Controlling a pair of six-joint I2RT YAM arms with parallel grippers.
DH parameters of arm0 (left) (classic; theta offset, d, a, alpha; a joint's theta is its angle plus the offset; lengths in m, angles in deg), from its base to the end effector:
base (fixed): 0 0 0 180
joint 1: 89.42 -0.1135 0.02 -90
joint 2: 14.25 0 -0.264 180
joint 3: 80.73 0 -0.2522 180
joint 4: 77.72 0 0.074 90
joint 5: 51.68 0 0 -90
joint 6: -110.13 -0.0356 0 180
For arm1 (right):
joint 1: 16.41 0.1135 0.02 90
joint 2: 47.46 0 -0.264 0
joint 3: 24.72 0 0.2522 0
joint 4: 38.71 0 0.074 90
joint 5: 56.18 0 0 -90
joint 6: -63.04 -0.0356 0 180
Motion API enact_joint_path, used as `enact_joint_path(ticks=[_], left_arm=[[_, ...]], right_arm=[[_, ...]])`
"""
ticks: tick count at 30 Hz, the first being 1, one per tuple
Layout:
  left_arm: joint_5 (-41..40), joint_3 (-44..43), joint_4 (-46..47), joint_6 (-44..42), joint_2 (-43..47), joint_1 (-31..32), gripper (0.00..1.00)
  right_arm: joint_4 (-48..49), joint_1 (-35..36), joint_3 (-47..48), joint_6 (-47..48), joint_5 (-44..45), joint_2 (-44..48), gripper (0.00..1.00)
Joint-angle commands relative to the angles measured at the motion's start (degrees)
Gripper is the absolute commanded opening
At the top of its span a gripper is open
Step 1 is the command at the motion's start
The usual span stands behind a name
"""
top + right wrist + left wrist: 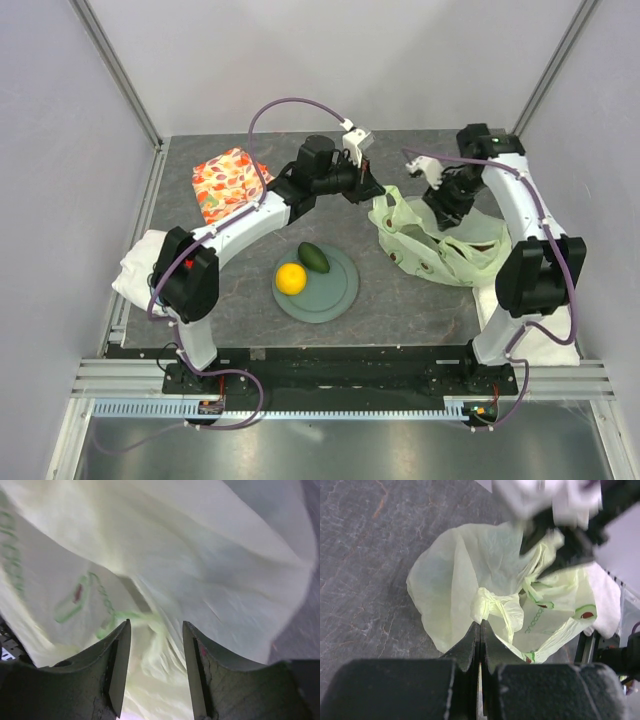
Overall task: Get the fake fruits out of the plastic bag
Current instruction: Adjust the plastic bag at the center of the board.
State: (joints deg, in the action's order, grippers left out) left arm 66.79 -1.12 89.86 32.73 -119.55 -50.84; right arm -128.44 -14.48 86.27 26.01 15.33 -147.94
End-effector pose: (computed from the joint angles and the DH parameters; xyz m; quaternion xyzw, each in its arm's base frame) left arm 0.3345 -0.2886 0.3152 0.3175 0.7281 -0.4267 0.4324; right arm 0.3356 0.0226 0.3132 -0.4664 0.8651 0.1044 0.1526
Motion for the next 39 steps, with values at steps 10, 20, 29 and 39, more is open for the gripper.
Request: enact_joint_path(ticks=[10, 20, 29, 39], left_arm=[[-6.5, -3.3, 1.5, 15.4, -2.4, -2.6, 0.02], [-1.2, -2.1, 4.9, 16.3, -2.2, -3.5, 0.02], [3.6, 3.3, 6.2, 8.4, 0.2, -3.1, 0.02], [5.9, 3.5, 6.8, 7.0, -0.1, -2.1, 0.02]], right_arm=[[-5.1, 3.6, -5.0, 0.0, -10.8, -3.8, 0.45], [10.8, 4.0, -11.8, -10.6, -5.3, -4.2, 0.33], [32.5, 1.8, -18.6, -19.1, 17.8, 0.6, 0.45], [42.7, -5.3, -24.8, -24.6, 33.3, 2.7, 0.56]])
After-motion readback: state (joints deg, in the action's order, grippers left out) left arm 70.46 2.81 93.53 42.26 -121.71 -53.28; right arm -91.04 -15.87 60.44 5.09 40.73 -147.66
